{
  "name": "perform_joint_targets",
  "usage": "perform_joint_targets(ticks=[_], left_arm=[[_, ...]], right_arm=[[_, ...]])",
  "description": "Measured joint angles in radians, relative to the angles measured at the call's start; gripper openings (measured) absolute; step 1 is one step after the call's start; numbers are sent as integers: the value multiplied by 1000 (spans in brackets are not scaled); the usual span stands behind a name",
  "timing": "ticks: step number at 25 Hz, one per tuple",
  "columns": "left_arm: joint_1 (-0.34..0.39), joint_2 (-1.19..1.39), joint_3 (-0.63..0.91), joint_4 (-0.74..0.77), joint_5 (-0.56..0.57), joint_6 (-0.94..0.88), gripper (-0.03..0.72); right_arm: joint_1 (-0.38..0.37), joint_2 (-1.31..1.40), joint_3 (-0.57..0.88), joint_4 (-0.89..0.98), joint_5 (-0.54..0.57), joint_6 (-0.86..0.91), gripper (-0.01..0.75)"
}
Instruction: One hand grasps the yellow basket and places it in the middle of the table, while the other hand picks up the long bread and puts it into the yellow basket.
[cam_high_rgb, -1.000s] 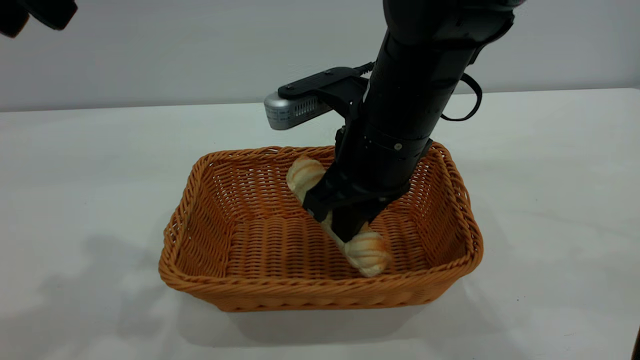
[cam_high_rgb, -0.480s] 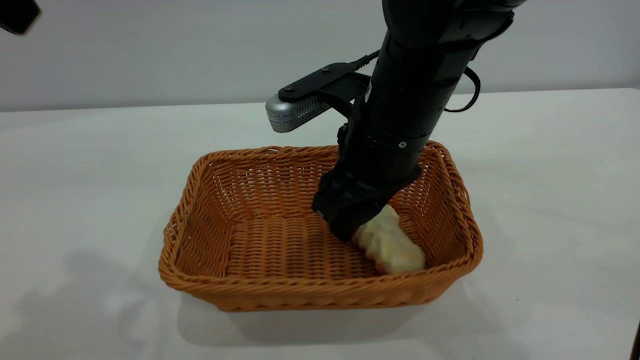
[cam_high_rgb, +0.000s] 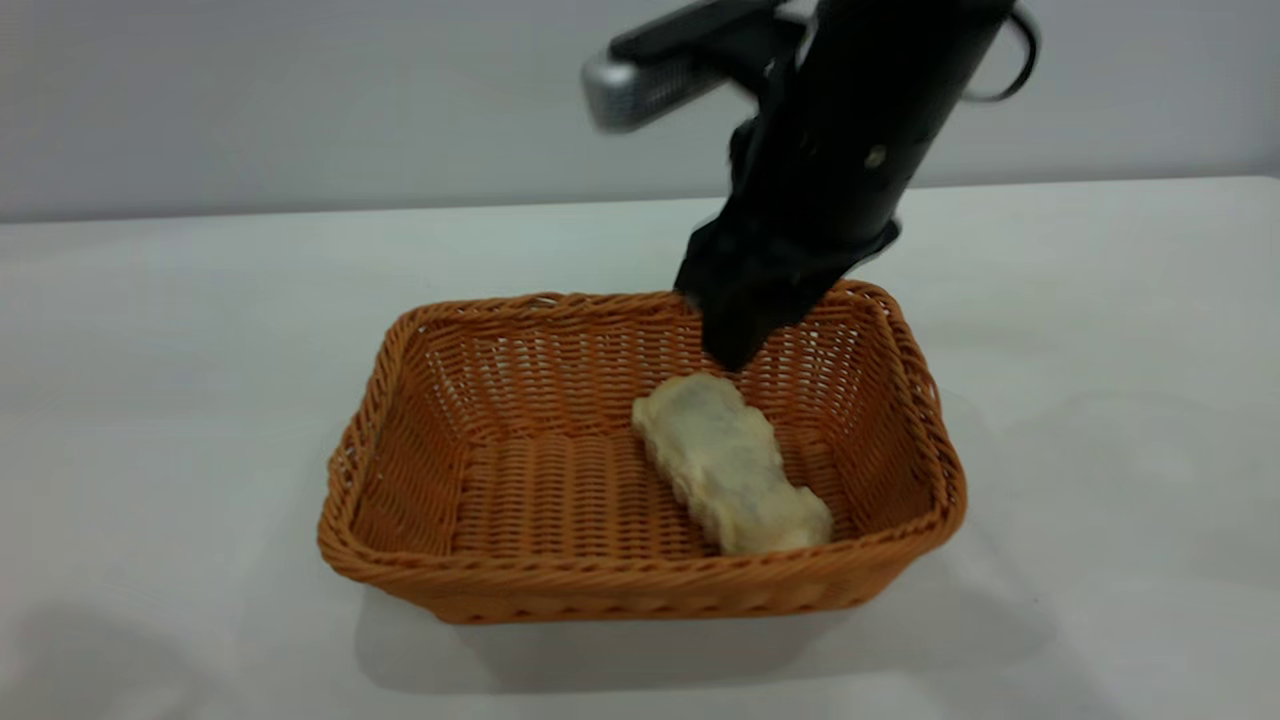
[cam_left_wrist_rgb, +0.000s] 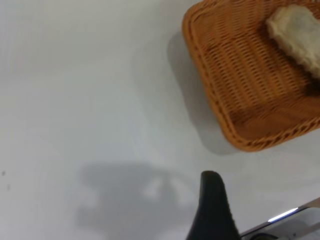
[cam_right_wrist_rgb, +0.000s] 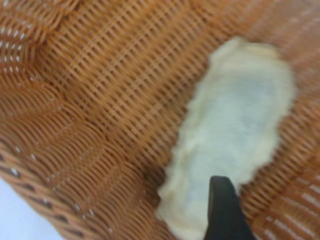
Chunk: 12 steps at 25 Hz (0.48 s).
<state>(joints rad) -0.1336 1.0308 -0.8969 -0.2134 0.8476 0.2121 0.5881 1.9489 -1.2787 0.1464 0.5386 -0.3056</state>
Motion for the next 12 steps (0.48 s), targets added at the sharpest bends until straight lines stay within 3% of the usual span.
perform_joint_targets(ticks=[6, 12], left_arm=[[0, -179, 134, 29, 7, -68, 586], [0, -392, 249, 37, 55, -77, 586]], right_arm=[[-59, -118, 0, -2, 104, 0, 498], [-71, -238, 0, -36, 218, 0, 498]])
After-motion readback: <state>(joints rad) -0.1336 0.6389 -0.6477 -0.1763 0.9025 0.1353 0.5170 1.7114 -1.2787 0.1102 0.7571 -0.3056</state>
